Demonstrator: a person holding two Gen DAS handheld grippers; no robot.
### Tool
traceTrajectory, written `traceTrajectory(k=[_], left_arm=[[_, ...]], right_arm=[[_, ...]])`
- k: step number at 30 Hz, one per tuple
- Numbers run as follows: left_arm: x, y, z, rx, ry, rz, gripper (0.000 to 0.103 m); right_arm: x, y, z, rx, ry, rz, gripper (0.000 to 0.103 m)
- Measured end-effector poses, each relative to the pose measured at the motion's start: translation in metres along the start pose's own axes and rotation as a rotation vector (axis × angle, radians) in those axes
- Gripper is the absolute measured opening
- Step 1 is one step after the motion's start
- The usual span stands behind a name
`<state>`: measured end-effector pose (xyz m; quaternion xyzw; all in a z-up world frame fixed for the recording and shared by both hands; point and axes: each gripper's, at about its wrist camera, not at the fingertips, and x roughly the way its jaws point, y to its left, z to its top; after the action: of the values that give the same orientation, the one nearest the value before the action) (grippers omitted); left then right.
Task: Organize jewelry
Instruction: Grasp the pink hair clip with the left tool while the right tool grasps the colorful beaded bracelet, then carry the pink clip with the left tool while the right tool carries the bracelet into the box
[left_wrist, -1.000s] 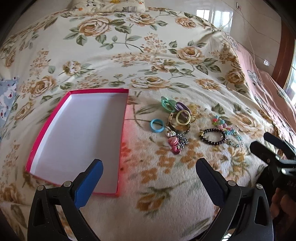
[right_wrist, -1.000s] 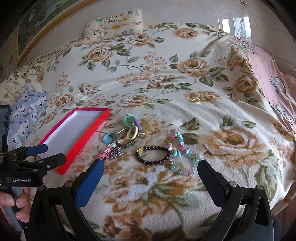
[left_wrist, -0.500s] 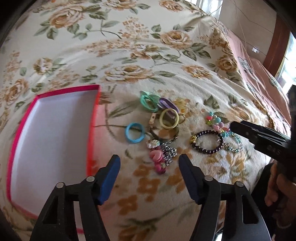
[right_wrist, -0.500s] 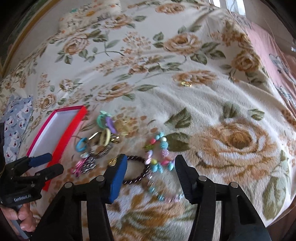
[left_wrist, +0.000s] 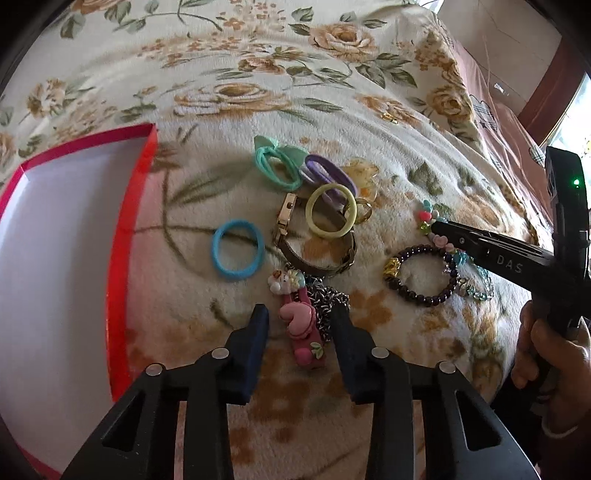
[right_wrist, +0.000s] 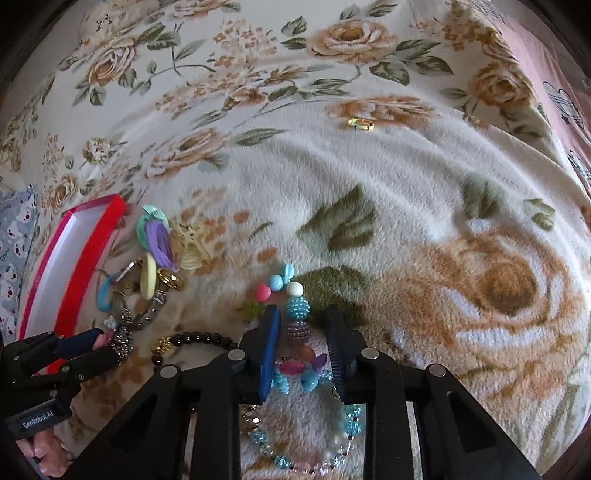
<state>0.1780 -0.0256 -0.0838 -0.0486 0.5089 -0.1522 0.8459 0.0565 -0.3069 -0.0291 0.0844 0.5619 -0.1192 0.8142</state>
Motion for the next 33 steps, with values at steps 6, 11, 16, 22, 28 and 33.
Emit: traceTrajectory(k=[6,11,16,22,28,33], left_arm=[[0.0,0.004,-0.002,0.006,-0.013,-0.024,0.019],[-0.014,0.004,-0.008,-0.004,-0.035,-0.033,0.019],[-0.035,0.01,-0.012,-0.02,-0.074,-0.038,0.019],[-0.065,0.021,-0.016,-0.037,-0.121,-0.027,0.019],[-0.093,0.042,-0.021,-0.072,-0.16,-0.003,0.019],[-0.109,0.061,-0.025,-0.106,-0.183,0.022,0.019]], right_arm=[[-0.002,0.003,0.0,-0.025,-0.026,-0.027,0.012],[-0.014,0.007,0.002,-0.026,-0.069,-0.002,0.012],[-0.036,0.019,0.007,-0.042,-0.124,0.03,0.012],[-0.05,0.041,0.012,-0.058,-0.159,0.087,0.012],[-0.056,0.072,0.019,-0.095,-0.179,0.148,0.012],[-0.055,0.107,0.025,-0.148,-0.184,0.201,0.012]])
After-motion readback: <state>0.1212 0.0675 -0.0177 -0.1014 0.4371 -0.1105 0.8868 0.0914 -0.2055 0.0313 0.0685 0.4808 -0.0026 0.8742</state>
